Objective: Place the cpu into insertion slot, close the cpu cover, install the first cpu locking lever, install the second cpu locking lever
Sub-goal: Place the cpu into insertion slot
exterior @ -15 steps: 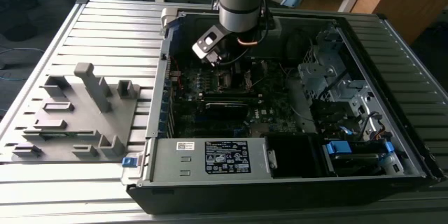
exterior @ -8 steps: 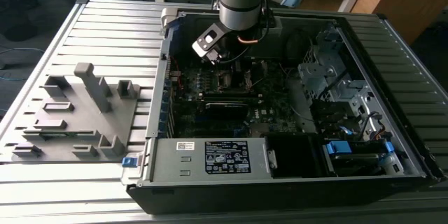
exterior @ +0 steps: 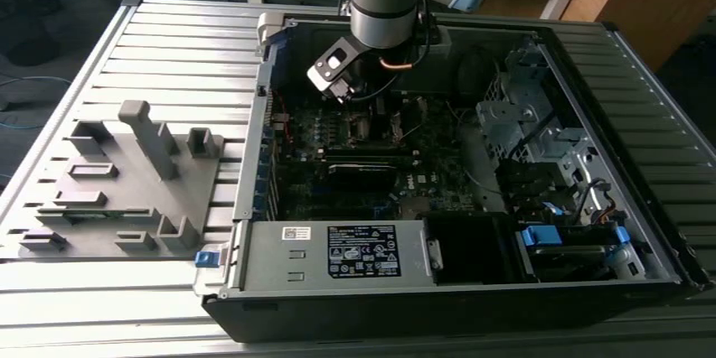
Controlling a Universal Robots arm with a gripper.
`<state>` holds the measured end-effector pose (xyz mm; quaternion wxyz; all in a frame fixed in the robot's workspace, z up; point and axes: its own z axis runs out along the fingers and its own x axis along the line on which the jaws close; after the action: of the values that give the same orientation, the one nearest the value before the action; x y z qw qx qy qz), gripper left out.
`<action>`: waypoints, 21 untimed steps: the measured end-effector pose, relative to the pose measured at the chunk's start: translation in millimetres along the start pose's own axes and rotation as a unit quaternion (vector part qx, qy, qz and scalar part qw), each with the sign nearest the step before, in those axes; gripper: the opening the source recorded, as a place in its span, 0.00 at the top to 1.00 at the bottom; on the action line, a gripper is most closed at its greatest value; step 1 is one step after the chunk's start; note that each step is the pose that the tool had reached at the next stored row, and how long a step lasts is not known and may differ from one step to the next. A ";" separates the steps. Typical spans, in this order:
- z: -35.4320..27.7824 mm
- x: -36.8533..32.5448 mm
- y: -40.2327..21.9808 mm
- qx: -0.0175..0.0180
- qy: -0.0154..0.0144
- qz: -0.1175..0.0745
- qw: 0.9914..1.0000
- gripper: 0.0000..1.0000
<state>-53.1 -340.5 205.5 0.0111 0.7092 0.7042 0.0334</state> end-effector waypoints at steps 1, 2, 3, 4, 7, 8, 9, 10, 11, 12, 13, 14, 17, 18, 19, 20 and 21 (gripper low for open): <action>0.0 0.0 0.0 0.000 0.000 0.000 1.000 0.39; 0.0 0.0 0.0 0.000 0.000 0.000 1.000 0.39; 0.0 0.0 0.0 0.000 0.000 0.000 1.000 0.41; 0.0 0.0 0.0 0.000 0.000 0.000 1.000 0.41; -0.1 0.0 0.0 0.000 0.000 0.000 1.000 0.53; -0.1 0.0 0.0 0.000 0.000 0.000 1.000 0.59; -0.1 0.0 0.0 0.000 0.000 0.000 1.000 0.65; -0.1 0.0 0.0 0.000 0.000 0.000 1.000 0.65; -0.1 0.0 0.0 0.000 0.000 0.000 1.000 0.71; -0.2 0.0 0.0 0.000 0.000 0.000 1.000 0.77; -0.2 0.0 0.0 0.000 0.000 0.000 1.000 0.77; -0.2 0.0 0.0 0.000 0.000 0.000 1.000 0.83; -0.2 0.0 0.0 0.000 0.000 0.000 1.000 0.89; -0.2 0.0 0.0 0.000 0.000 0.000 1.000 0.89; -0.2 0.0 0.0 0.000 0.000 0.000 1.000 0.89; -0.2 0.0 0.0 0.000 0.000 0.000 1.000 0.89; -0.3 0.0 0.0 0.000 0.000 0.000 1.000 0.89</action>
<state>-53.1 -340.5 205.8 0.0110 0.7092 0.7042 0.0334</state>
